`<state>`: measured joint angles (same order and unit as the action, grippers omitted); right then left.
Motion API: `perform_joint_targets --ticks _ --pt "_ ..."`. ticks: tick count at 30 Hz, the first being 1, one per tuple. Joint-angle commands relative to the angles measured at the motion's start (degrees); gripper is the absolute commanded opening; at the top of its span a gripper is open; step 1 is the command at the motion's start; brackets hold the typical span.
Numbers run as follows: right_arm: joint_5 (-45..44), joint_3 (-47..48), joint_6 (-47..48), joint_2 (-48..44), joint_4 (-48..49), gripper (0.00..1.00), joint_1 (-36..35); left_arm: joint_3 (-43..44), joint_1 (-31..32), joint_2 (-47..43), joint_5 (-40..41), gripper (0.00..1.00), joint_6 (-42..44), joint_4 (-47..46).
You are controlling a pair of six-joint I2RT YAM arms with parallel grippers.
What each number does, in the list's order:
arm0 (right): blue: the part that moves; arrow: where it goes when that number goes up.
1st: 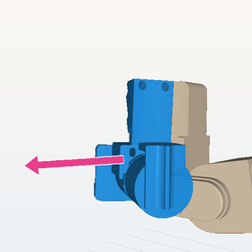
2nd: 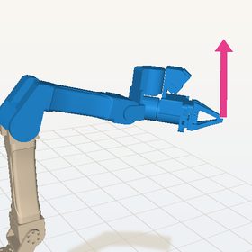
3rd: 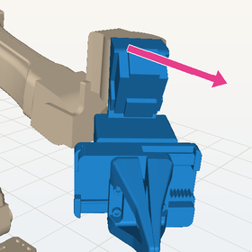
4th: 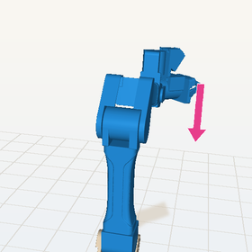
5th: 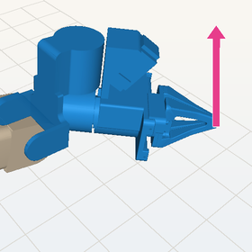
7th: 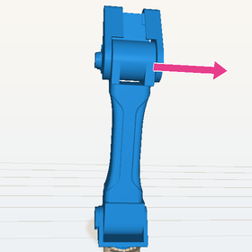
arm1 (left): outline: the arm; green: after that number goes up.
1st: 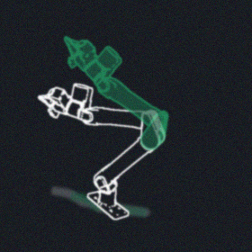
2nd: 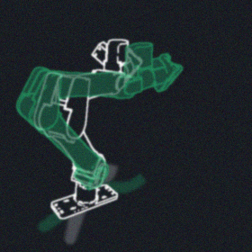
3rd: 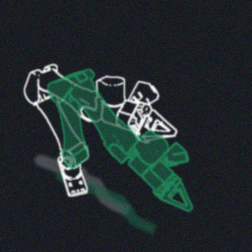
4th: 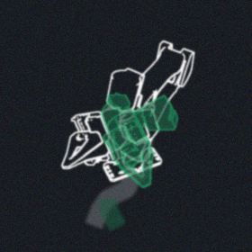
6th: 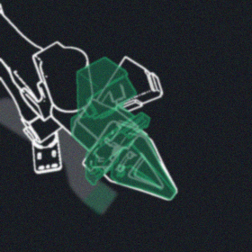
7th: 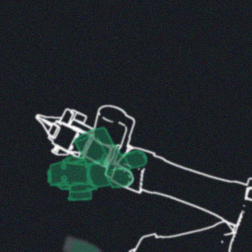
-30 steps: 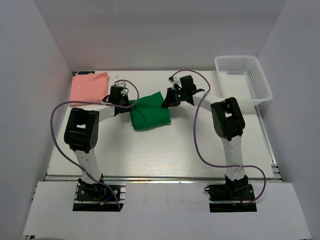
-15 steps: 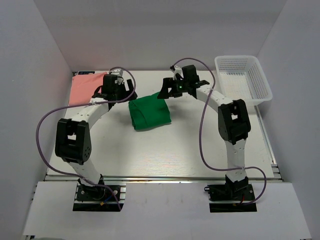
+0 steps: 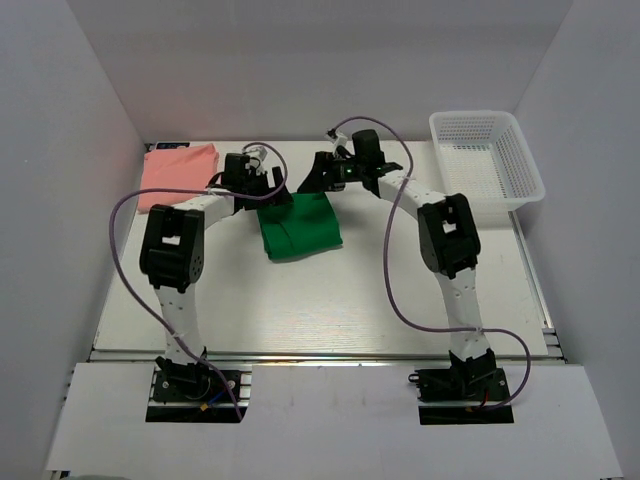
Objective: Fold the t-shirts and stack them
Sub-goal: Smooth out wrinkles on the folded tshirt
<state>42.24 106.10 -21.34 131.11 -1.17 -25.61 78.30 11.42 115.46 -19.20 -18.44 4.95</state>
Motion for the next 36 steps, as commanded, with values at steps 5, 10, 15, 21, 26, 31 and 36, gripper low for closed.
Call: perform_joint_targets --ticks 5,10,15,21,26,31,36 --pt "-1.44 3.23 -11.08 12.75 11.99 0.90 0.82 5.46 -2.27 8.37 -0.23 1.00 0.77 1.55" --pt "-3.22 -2.38 -13.90 13.65 13.38 0.90 2.31 3.09 -4.12 10.13 -1.79 1.00 0.77 0.07" --pt "0.81 -1.96 -10.83 11.29 11.64 0.90 2.14 1.14 -5.97 9.61 -11.37 1.00 -2.12 -5.47" --pt "-3.56 -3.36 -1.61 0.31 6.36 0.90 0.21 7.64 -4.75 2.96 -15.26 1.00 -3.63 -2.50" --pt "-8.92 -10.81 2.62 -12.79 4.77 0.90 -0.32 6.08 -4.74 -6.90 -5.95 1.00 -3.10 5.31" --pt "-17.26 -30.63 3.85 -29.89 11.01 0.90 -1.38 -1.83 -4.13 -15.43 3.28 1.00 -4.49 10.68" --pt "-24.13 -46.32 3.85 -43.36 13.21 0.90 -1.90 -9.73 -3.60 -18.16 4.71 1.00 -6.70 11.66"
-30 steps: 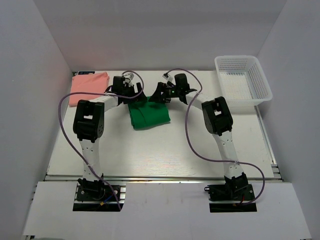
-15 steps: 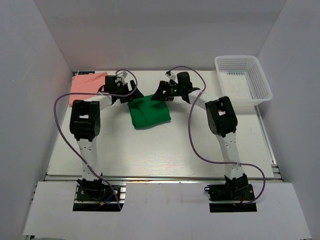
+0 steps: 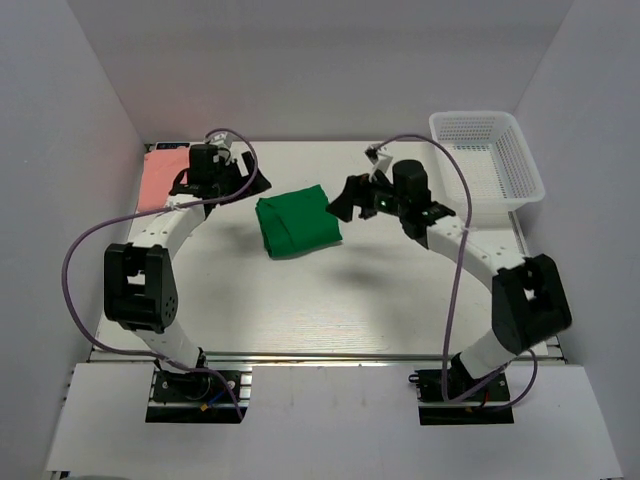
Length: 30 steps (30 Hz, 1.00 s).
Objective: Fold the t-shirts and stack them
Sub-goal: Smooth out wrinkles on the folded tshirt
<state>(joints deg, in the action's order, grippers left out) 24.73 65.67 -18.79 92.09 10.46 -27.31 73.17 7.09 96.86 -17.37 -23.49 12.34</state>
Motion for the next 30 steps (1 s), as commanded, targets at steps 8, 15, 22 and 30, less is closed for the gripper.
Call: perform_joint_targets --ticks 8,15,22,30 --pt "-9.96 -21.79 0.42 -19.74 -0.61 0.90 -0.02 -9.01 1.87 4.38 -0.91 1.00 -2.71 0.49" --pt "-14.18 -25.93 0.60 -26.35 -4.56 0.90 0.07 -11.47 3.71 9.92 -10.14 1.00 -4.37 -9.78" --pt "-14.80 -27.79 0.77 -30.04 -5.62 0.90 0.24 -12.69 4.95 16.16 -11.29 0.83 -4.38 -12.95" --pt "-15.06 -28.49 0.85 -31.89 -6.42 0.90 0.24 -12.70 5.56 16.09 -11.46 0.30 -3.68 -15.41"
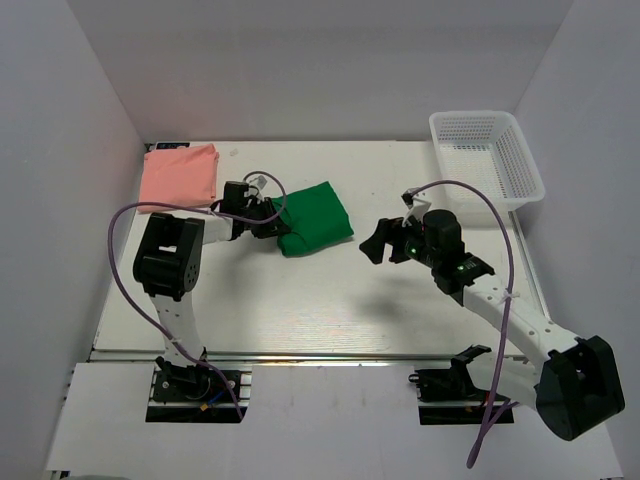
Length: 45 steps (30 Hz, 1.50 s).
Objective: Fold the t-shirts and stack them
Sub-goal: Smooth out wrinkles on the folded tshirt, then put the neatly folded tshirt into the corner of the board with the left arm
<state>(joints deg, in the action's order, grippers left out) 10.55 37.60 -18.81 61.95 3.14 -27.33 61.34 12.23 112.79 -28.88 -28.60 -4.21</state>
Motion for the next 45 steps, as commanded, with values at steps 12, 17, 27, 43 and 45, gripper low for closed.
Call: perform_joint_targets --ticks 12,17,27,43,45 --pt "-2.37 -2.18 2.11 -4.56 -0.06 0.90 0.26 10.88 -0.70 -10.39 3.39 0.00 18.91 9.73" --pt "-3.60 -2.62 2.37 -5.09 -0.24 0.90 0.18 22.03 -1.33 -11.54 10.68 0.00 33.22 22.65" --pt "-4.75 -2.01 2.72 -4.21 -0.85 0.90 0.35 43.06 -4.66 -3.64 19.74 0.00 56.08 40.58" --pt "-1.14 4.31 2.81 6.07 -1.29 0.90 0.26 55.37 -15.65 0.06 14.65 0.00 76.68 48.06" --pt "0.17 5.46 2.55 7.83 -1.38 0.90 0.35 55.99 -17.58 1.20 13.43 0.00 76.68 47.54"
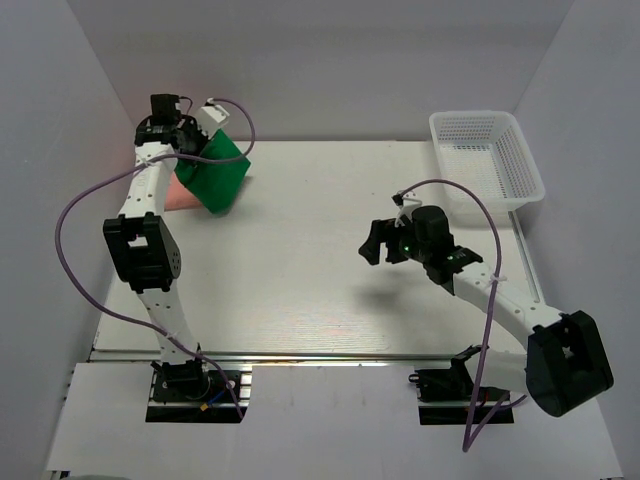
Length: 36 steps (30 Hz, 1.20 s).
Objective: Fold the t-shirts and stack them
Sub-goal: Put the neatly folded tshirt into the corner of the board with the left arm
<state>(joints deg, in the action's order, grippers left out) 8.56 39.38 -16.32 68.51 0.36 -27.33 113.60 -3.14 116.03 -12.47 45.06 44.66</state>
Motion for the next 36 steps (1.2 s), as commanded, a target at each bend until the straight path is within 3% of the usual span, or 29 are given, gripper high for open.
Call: perform_joint_targets --ticks 1,16,19,20,22,23,24,28,36 --pt "2.95 3.87 0.23 1.62 1.40 0.90 0.18 4.25 -2.92 -2.03 -3.52 0.00 3.02 -1.33" --pt "6.82 12.57 -0.30 10.76 0.70 0.90 0.09 8.04 -14.08 9.12 -6.26 0.00 -5.94 -7.57" --pt "7.61 13.97 -0.38 11.90 0.69 0.90 0.00 8.65 -15.14 10.53 -0.73 0.22 -10.16 -9.77" --pt "7.70 13.97 -0.47 12.34 0.69 0.90 0.09 8.65 -15.14 10.53 1.29 0.63 -11.04 -10.90" --pt "8.31 14.76 -0.73 13.05 0.43 0.90 0.17 10.05 -16.37 10.53 4.63 0.80 -14.55 -11.53" --pt "8.32 14.94 -0.91 13.31 0.43 0.90 0.09 10.06 -16.38 10.01 5.43 0.80 -15.26 -11.53" --pt "8.67 15.12 -1.00 13.32 0.43 0.90 0.00 10.06 -16.90 10.01 6.57 1.00 -16.05 -12.84" --pt "9.11 15.29 -0.91 13.06 0.87 0.90 -0.09 10.58 -17.43 8.70 7.37 1.00 -19.65 -13.38" --pt "10.34 13.54 -1.70 12.00 2.10 0.90 -0.09 10.59 -16.20 6.05 -4.03 1.00 -24.92 -9.08"
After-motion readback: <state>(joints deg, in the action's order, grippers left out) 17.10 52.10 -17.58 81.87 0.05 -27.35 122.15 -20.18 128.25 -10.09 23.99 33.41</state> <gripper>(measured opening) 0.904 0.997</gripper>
